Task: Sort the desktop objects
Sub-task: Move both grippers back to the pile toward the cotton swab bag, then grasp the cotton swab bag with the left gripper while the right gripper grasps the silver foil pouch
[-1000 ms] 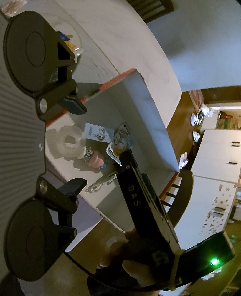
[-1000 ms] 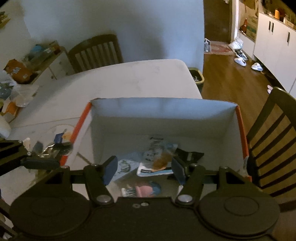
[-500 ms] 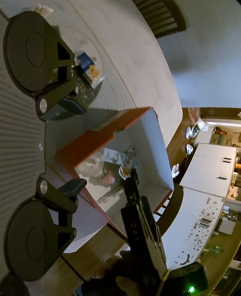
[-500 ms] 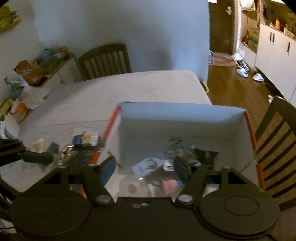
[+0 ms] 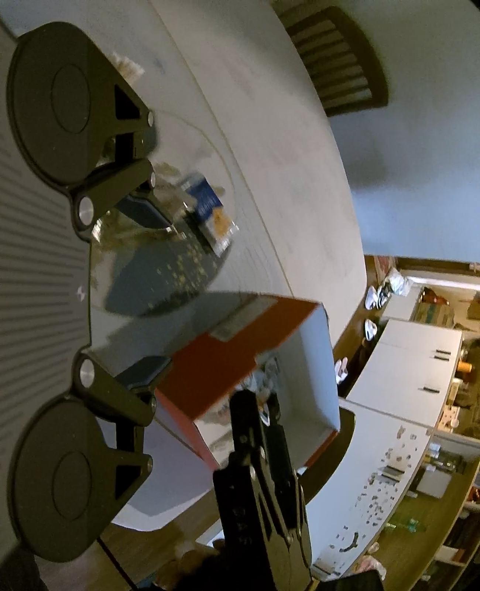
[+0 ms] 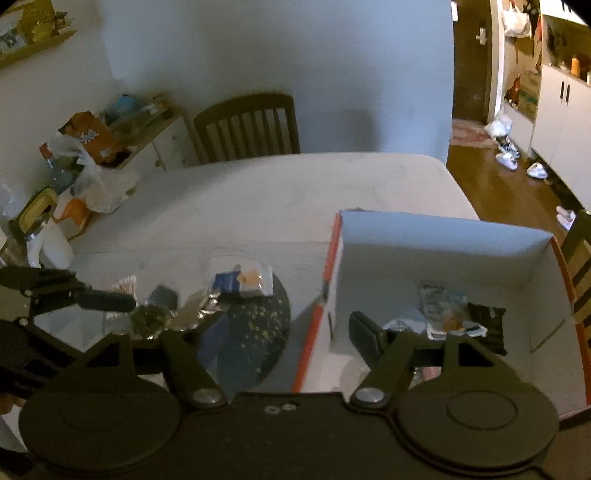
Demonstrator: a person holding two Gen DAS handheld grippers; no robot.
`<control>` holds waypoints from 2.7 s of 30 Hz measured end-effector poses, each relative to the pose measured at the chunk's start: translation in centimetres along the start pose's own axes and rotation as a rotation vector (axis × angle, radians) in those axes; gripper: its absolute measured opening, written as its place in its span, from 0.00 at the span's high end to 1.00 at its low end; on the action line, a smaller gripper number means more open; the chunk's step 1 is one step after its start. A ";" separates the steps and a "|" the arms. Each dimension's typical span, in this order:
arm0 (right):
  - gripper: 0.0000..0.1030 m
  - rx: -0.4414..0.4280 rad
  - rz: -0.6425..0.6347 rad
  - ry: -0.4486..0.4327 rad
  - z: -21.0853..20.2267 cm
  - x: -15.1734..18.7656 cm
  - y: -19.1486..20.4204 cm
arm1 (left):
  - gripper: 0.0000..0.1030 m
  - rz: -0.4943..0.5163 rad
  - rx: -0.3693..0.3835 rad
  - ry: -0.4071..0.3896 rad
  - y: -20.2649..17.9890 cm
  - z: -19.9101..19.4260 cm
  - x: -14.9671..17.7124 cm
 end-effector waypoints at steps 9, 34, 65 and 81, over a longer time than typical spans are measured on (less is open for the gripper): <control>0.26 -0.014 -0.036 0.032 1.4 1.0 4.9 | 0.20 -0.044 -0.019 0.007 4.2 -1.5 2.5; 0.12 0.018 -0.115 0.095 5.9 2.7 13.5 | 0.00 -0.148 -0.134 0.053 16.4 -1.9 9.1; 0.18 0.081 -0.047 0.209 14.7 2.1 13.0 | 0.00 0.087 -0.081 0.072 21.9 3.4 8.3; 0.45 0.031 0.030 0.243 16.0 2.4 12.3 | 0.09 0.122 -0.062 0.064 22.1 4.1 8.3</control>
Point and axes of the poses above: each gripper's, at about its wrist camera, not at the fingertips, and z roughly the way its jaws point, y to its left, x to its underside, the point moved 2 cm from there along z, roughly the way its jaws point, and after that the axes turned 8 degrees about x, right-handed, at the moved point
